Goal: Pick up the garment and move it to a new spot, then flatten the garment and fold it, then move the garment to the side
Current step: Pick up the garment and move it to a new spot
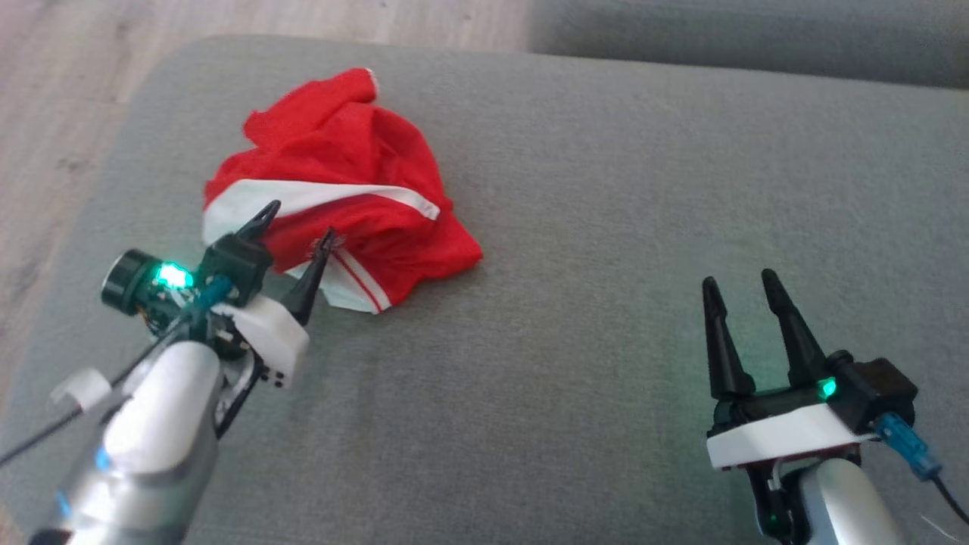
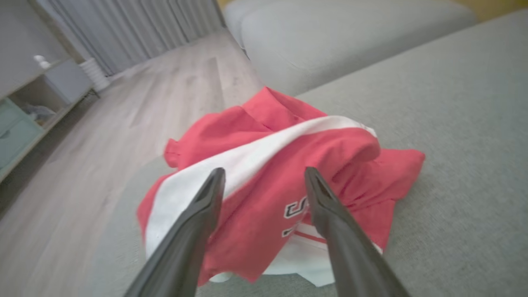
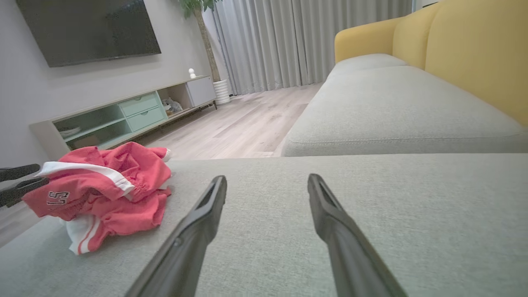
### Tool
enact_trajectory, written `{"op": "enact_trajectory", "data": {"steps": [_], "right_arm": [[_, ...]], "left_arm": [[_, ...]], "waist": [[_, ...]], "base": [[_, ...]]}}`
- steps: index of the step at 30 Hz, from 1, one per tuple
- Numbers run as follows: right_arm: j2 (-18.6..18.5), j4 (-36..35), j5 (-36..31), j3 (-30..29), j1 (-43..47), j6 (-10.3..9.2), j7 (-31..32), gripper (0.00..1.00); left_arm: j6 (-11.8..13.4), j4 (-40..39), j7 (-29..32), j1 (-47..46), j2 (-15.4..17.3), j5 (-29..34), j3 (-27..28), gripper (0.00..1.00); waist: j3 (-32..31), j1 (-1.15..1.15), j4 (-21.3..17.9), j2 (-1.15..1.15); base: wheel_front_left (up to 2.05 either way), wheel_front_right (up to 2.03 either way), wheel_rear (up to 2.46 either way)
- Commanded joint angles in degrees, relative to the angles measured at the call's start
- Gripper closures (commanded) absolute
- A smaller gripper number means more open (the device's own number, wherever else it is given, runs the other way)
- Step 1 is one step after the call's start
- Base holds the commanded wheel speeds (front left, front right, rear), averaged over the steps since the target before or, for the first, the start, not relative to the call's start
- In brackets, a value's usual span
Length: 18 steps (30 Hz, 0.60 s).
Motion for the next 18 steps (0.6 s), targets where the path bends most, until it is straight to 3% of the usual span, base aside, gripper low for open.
{"op": "enact_trajectory", "data": {"steps": [1,4,11,12,13,18], "right_arm": [[-0.5,-2.0,-0.5,0.9,-2.3,-0.04,-0.6,0.00],[-0.5,-2.0,-0.3,0.8,-2.9,-0.04,-0.6,0.00],[-0.5,-1.9,-0.3,0.9,-3.6,-0.04,-0.6,0.00],[-0.5,-1.9,-0.3,0.8,-3.6,-0.04,-0.6,0.00],[-0.5,-1.9,-0.3,0.8,-3.6,-0.04,-0.6,0.00],[-0.5,-1.5,-0.3,0.6,-3.6,-0.04,-0.6,0.00]], "left_arm": [[0.1,-0.4,0.6,-4.1,3.6,-2.3,0.0,0.00],[0.1,1.2,2.5,-6.9,5.9,-7.8,-3.9,0.00],[0.1,5.6,1.6,-11.2,9.5,-12.2,-9.2,0.00],[0.1,6.1,1.4,-11.5,9.6,-12.7,-9.8,0.64],[0.1,6.5,1.0,-11.7,9.7,-13.2,-10.2,1.00],[0.3,7.6,-3.6,-12.8,9.6,-13.8,-10.3,1.00]], "waist": [[1.4,-0.01,-1.4,0.00],[2.3,-0.01,-2.7,0.00],[3.2,-0.01,-4.7,0.00],[3.2,-0.01,-4.9,0.00],[3.2,-0.01,-5.1,0.00],[2.3,-0.01,-5.6,0.00]], "base": [[0.00,0.00,0.00],[0.00,0.00,0.00],[0.00,0.00,0.00],[0.00,0.00,0.00],[0.00,0.00,0.00],[0.00,0.00,0.00]]}}
